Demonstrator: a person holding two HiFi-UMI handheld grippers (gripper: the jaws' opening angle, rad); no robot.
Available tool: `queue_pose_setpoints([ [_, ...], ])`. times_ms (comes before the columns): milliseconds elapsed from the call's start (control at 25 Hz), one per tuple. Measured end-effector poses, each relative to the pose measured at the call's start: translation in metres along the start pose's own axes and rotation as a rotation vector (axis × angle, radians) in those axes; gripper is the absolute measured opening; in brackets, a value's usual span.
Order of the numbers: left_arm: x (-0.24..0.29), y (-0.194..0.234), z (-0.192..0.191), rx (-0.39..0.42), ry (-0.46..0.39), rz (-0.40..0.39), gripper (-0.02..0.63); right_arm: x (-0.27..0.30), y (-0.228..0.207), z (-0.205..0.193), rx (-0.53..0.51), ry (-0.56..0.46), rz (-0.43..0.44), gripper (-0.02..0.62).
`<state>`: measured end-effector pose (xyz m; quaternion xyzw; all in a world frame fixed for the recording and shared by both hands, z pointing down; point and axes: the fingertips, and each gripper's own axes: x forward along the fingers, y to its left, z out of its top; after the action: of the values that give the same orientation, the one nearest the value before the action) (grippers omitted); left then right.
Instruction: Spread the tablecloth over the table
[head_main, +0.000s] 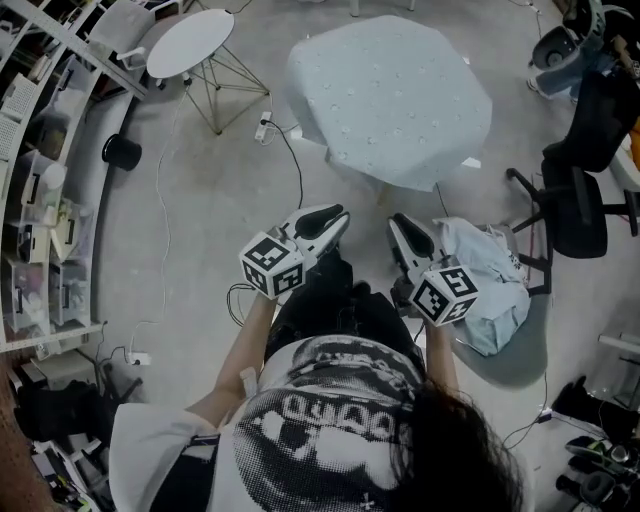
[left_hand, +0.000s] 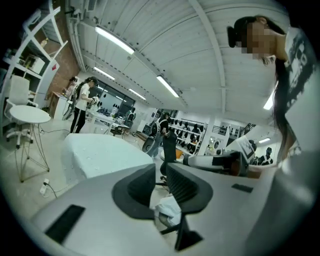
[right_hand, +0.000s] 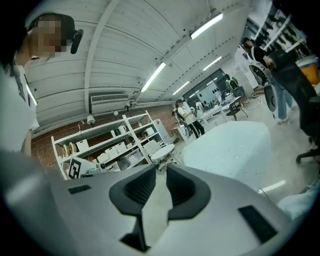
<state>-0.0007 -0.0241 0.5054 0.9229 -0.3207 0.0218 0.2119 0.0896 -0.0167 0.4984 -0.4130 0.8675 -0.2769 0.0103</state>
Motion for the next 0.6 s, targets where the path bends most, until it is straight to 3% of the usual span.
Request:
queue_pose_setpoints([
  [200,-0.011,-0.014,-0.009,0.134,0.048,0.025,0.039,-0.007,0.013,-0.004,-0.079,0.01,-0.001,0.015],
  [600,-0.022,-0.031,-0.011,0.177,0.056,0.012,0.012,-0.013,0.026,-0.003,-0.122,-0.008,0.01,-0.009],
])
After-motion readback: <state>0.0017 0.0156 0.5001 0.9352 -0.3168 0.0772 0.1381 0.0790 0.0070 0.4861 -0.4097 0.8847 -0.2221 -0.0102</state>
